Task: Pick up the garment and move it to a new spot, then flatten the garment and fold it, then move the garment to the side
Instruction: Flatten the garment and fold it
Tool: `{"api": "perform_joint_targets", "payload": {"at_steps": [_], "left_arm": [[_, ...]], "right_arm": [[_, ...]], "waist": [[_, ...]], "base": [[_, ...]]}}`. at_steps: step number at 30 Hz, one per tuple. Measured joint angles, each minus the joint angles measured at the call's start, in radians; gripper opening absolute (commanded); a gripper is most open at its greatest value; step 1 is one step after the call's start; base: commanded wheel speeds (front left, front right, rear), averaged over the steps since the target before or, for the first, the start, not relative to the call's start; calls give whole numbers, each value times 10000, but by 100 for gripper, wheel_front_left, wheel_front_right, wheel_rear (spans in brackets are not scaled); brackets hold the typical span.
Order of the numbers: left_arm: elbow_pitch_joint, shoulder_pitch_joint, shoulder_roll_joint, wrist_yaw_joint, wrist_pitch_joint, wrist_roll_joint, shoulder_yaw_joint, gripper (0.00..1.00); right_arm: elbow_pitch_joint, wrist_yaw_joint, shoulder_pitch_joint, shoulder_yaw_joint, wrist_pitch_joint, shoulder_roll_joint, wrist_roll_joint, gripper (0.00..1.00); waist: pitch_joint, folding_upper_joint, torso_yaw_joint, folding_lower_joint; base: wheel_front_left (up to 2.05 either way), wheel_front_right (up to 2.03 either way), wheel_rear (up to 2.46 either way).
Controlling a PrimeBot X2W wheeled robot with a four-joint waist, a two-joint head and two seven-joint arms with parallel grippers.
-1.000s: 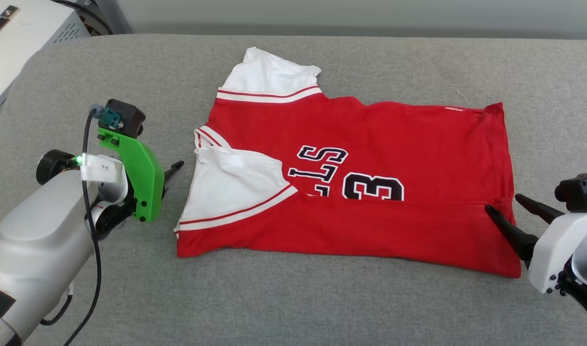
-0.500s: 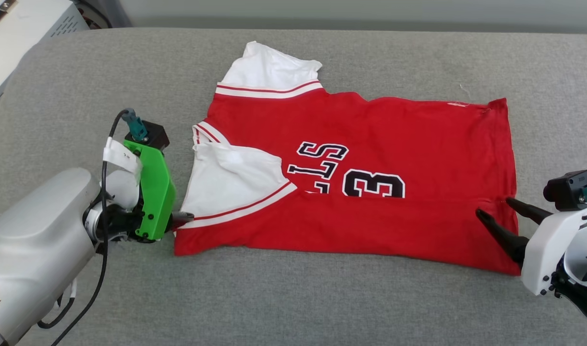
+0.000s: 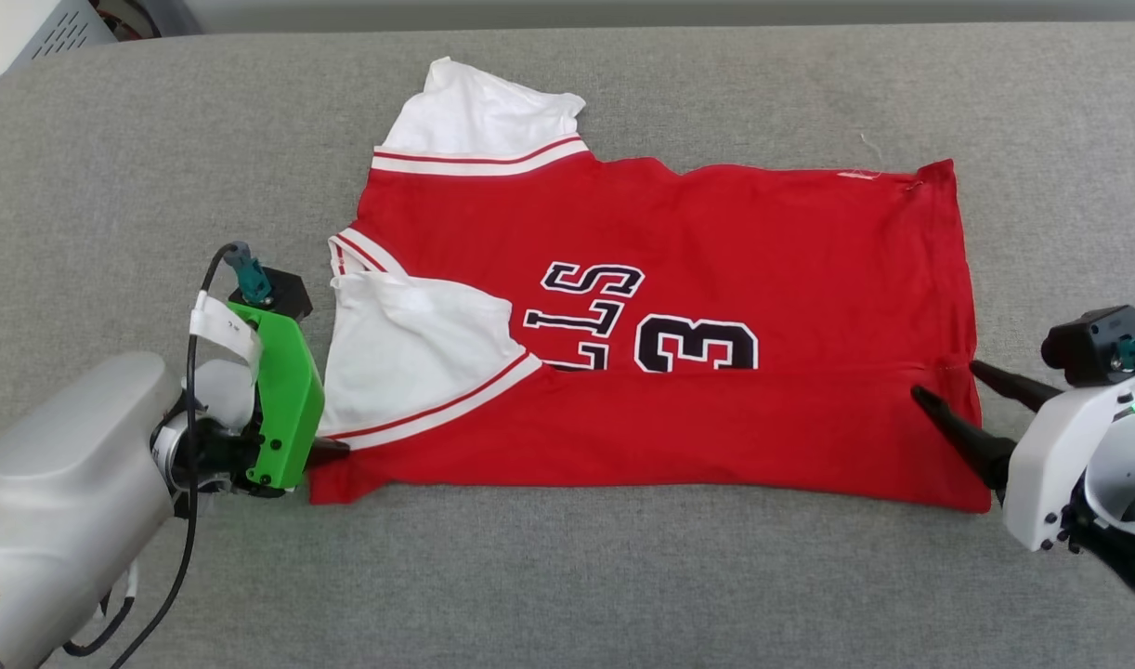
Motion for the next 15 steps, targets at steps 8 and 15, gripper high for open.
{"api": "perform_joint_targets", "payload": {"at_steps": [8, 15], "left_arm": [[-548, 351, 140, -134, -1413, 525, -184, 0], [-1344, 392, 272, -136, -1789, 715, -280, 0]], "right_arm": [[-462, 0, -984, -54, 1733, -1333, 232, 100], [-217, 0, -1147, -117, 4748, -1768, 857, 100]], "waist": [[-553, 0, 21, 0], [-818, 0, 177, 0]], "base": [[0, 0, 0], [0, 0, 0]]}}
